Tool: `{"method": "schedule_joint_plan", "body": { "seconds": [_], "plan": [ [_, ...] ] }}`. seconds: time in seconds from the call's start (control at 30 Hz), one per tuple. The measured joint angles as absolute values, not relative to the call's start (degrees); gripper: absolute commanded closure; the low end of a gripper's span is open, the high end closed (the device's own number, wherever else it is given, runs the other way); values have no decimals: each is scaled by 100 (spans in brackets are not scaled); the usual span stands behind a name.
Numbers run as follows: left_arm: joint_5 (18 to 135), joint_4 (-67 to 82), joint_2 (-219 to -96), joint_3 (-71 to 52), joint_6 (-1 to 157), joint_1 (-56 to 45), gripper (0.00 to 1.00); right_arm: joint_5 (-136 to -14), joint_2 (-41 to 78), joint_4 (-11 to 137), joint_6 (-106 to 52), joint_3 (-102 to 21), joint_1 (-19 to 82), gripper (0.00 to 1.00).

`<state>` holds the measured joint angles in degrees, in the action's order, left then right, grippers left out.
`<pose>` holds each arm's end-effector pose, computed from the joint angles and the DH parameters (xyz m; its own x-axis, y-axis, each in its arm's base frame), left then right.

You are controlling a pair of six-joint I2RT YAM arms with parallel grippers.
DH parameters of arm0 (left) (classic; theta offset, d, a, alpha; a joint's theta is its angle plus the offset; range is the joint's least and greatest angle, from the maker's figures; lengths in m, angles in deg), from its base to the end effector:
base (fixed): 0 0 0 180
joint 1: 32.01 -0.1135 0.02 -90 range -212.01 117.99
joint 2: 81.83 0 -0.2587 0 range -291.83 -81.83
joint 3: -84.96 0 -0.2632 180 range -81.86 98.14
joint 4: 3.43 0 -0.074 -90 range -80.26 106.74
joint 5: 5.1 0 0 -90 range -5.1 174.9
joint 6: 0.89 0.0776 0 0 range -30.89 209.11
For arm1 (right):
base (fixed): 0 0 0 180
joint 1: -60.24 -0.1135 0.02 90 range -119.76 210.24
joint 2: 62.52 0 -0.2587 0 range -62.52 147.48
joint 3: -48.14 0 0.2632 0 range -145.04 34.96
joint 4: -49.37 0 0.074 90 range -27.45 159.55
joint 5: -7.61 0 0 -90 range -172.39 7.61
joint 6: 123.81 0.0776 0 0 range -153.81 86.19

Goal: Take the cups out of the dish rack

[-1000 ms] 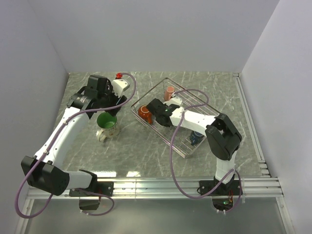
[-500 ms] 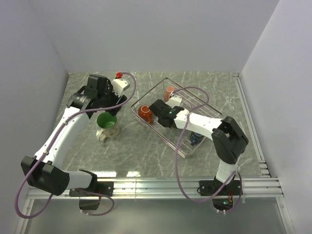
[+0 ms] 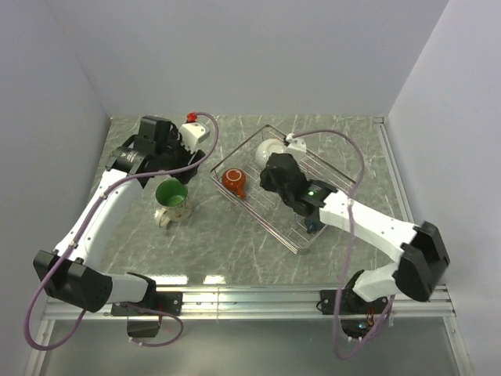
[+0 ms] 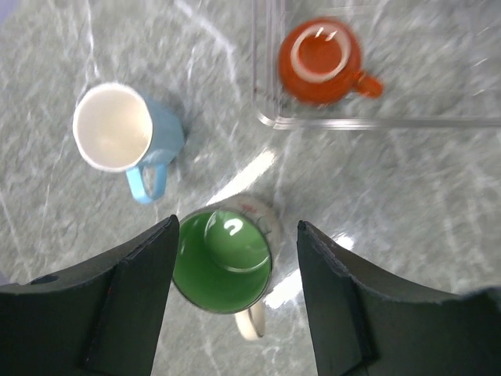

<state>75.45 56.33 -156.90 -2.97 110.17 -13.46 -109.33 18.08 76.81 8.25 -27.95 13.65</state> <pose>0.2951 -0.1125 0.3382 -0.4468 0.5238 -0.7252 0.6308 0.7593 0.1598 0.2741 0.2385 0.2723 -0.5269 0.3121 -0.7906 -0.0411 0.9197 0.3904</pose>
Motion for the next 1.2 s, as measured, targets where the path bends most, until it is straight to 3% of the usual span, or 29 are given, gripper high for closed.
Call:
{"method": "schedule_joint_plan", "body": {
  "seconds": [0.23,0.4,0.6,0.73,1.2],
  "plan": [
    [6487,5618,-15651,429,10827,-1397,33,-9270,42,5946,17,-1781,1887,100],
    [5014,5353,-15644,1073,10580,-1458,28,-7954,-793,4774,-414,-1357,2313,100],
    [3300,4588,-15703,1436,9732,-1453,25,-6271,-1071,3751,-648,-1357,2287,100],
    [2795,4243,-15856,1771,9310,-1386,25,-5508,-1130,3329,-670,-1368,2287,100],
    [1532,3885,-15858,1832,8929,-1281,25,-4881,-756,2923,-523,-1543,2287,100]
  ]
}}
